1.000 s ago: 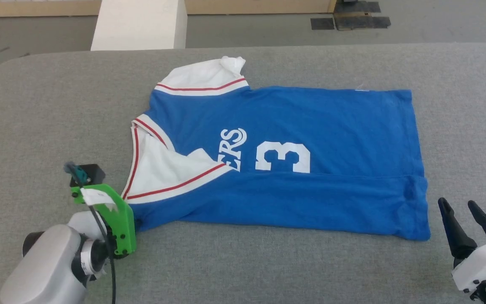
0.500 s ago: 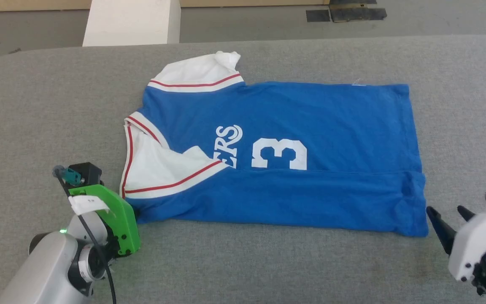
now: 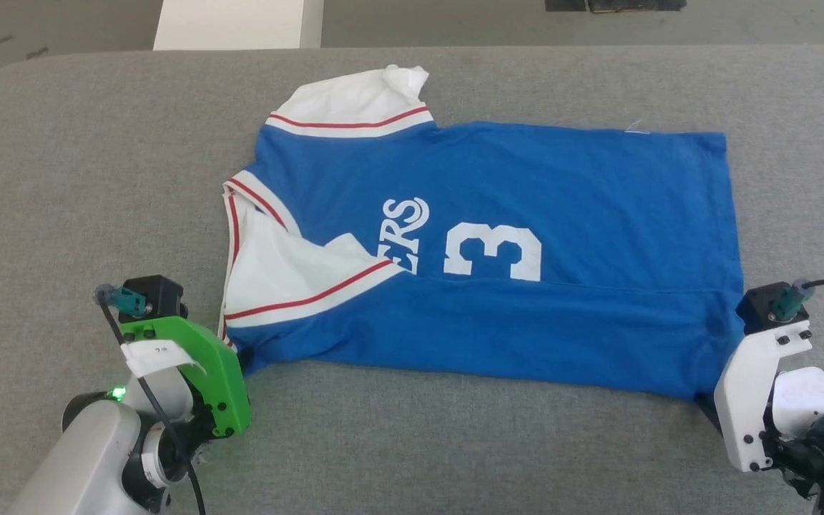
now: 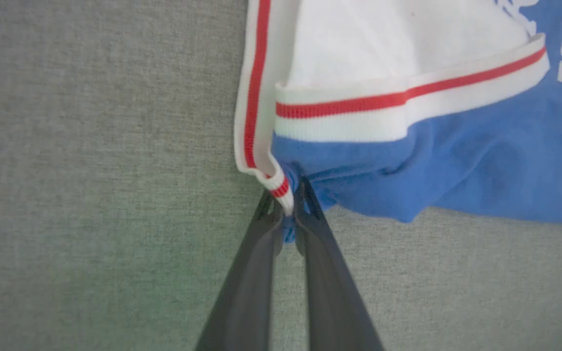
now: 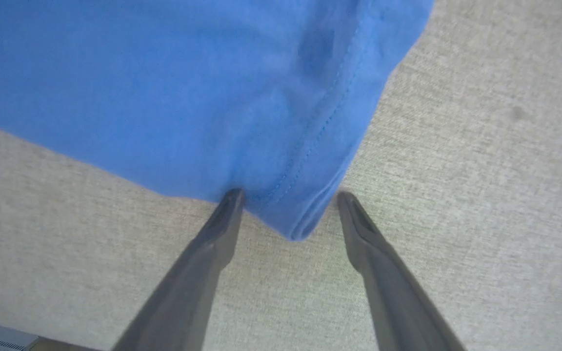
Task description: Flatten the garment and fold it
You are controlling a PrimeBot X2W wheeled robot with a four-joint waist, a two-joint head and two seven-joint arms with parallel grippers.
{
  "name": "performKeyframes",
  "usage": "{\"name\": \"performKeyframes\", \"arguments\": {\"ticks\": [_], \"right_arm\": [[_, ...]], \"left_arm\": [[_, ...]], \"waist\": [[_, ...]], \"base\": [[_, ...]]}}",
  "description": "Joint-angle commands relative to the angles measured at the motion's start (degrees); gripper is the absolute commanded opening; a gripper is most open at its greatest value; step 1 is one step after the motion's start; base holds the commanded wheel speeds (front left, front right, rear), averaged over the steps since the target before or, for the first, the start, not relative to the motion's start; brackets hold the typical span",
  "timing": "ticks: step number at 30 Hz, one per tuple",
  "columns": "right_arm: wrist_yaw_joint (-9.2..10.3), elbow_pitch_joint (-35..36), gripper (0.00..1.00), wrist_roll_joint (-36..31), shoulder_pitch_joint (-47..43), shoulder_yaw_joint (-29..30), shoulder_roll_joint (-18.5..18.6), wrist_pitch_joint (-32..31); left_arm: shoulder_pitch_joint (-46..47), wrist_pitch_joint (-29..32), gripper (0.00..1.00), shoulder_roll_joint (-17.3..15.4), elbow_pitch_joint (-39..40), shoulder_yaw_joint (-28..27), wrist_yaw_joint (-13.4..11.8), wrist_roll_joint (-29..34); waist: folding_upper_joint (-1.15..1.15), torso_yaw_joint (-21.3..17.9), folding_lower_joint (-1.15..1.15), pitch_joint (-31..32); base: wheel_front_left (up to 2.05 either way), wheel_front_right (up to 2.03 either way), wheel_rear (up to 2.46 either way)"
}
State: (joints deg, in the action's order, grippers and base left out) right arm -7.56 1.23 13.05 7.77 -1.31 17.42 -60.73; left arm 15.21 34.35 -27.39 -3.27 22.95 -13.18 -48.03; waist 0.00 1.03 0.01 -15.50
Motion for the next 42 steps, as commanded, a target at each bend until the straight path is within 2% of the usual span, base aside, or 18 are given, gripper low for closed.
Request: {"name": "performKeyframes", "arguments": {"ticks": [1,4,5,7,12,19,25,30,33,37,42], "right_arm": [[0.08,-1.1,1.0,-0.5,0.8,-1.0,0.4,-0.7],[0.08,-2.3,1.0,0.1,0.9,-2.6,1.3,-1.9],[0.08,-2.6,0.42,0.6,0.9,-3.0,1.6,-2.5],[0.08,-2.6,0.0,1.2,1.3,-3.3,2.1,-2.3],[0.08,-2.2,0.0,3.0,2.4,-3.1,3.1,-1.1],[0.08,-0.4,0.0,5.2,2.9,0.4,3.8,1.1],[0.08,2.3,0.0,7.1,0.8,2.8,5.9,0.5],[0.08,3.9,0.0,7.7,-2.3,4.6,6.8,-0.5],[0.08,4.0,0.0,7.8,-4.1,5.1,6.6,-1.1],[0.08,3.1,0.0,7.7,-6.3,4.6,6.0,-1.4],[0.08,-0.2,0.0,7.7,-7.6,3.0,4.8,-1.2]], "left_arm": [[-0.6,-0.5,0.0,0.1,0.1,-0.2,-0.3,-0.3],[-0.9,-1.1,0.0,0.3,0.2,-0.5,-0.1,-0.6],[-1.1,-1.3,0.0,0.4,0.1,-0.5,-0.1,-0.7],[-1.4,-1.8,0.0,0.5,0.2,-0.8,0.2,-1.1],[-2.1,-2.8,0.0,0.7,-0.1,-1.4,0.6,-1.8],[-4.0,-5.8,0.0,0.7,1.4,-4.9,0.3,-3.9],[-9.4,-7.4,0.0,-0.4,6.6,-8.2,-2.4,-5.2],[-15.9,-6.7,0.0,-1.2,10.9,-8.8,-5.5,-5.5],[-19.0,-6.5,0.0,-0.7,12.0,-8.4,-6.4,-6.1],[-20.8,-6.7,0.0,0.5,11.0,-8.1,-6.3,-7.2],[-19.5,-6.1,0.0,1.6,6.5,-7.0,-4.7,-8.2]], "waist": [[0.0,0.3,-0.01,-0.4],[0.0,0.4,-0.01,-0.5],[0.0,0.4,-0.01,-0.5],[0.0,0.3,-0.01,-0.4],[0.0,0.1,-0.01,0.3],[0.0,-0.2,-0.01,3.1],[0.0,-0.4,-0.01,5.1],[0.0,-0.5,-0.01,5.4],[0.0,-0.4,-0.01,5.4],[0.0,-0.1,-0.01,5.1],[0.0,0.1,-0.01,4.6]], "base": [[0.0,0.0,0.0],[0.0,0.0,0.0],[0.0,0.0,0.0],[0.0,0.0,0.0],[0.0,0.0,0.0],[0.0,0.0,0.0],[0.0,0.0,0.0],[0.0,0.0,0.0],[0.0,0.0,0.0],[0.0,0.0,0.0],[0.0,0.0,0.0]]}}
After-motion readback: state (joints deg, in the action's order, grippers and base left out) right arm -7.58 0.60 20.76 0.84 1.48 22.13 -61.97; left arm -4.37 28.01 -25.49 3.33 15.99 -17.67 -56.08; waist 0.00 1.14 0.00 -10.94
